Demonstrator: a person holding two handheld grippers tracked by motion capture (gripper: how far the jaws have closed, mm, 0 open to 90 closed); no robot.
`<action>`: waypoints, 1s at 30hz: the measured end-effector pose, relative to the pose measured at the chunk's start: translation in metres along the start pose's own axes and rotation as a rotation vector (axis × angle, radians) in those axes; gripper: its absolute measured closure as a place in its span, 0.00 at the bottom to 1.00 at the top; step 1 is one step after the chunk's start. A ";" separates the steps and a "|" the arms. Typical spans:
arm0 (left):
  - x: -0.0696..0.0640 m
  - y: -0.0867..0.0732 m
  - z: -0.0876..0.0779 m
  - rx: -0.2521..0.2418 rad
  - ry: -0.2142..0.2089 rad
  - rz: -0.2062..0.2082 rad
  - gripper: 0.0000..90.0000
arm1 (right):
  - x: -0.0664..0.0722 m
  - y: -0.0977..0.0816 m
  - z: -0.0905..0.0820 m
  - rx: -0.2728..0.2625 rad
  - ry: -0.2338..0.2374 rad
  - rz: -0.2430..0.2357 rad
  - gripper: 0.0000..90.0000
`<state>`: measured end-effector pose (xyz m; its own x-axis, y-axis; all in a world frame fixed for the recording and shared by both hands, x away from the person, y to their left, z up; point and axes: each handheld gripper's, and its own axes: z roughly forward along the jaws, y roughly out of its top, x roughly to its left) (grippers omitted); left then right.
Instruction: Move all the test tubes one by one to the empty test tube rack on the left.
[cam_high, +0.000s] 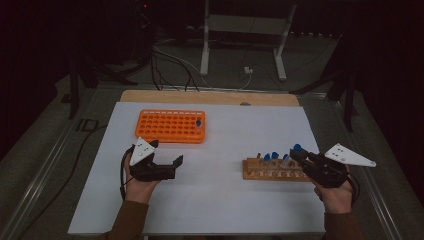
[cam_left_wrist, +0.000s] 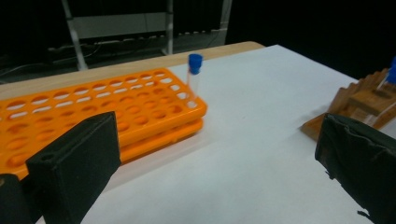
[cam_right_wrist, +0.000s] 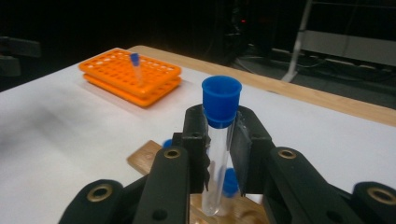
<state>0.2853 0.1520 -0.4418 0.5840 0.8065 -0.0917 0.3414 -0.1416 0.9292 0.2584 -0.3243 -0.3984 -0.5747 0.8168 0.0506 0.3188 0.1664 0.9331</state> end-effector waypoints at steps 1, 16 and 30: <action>-0.002 0.001 0.001 -0.003 -0.007 0.002 0.01 | 0.002 0.000 0.002 0.000 0.006 -0.002 0.86; -0.051 0.018 0.033 0.019 -0.129 0.081 0.01 | 0.032 0.010 0.036 0.016 0.122 -0.025 0.86; -0.081 0.030 0.059 0.027 -0.190 0.107 0.03 | 0.047 0.016 0.059 0.013 0.171 -0.021 0.86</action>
<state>0.2912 0.0484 -0.4280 0.7452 0.6640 -0.0613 0.2881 -0.2377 0.9276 0.2814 -0.2504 -0.4020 -0.7011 0.7071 0.0920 0.3144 0.1908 0.9299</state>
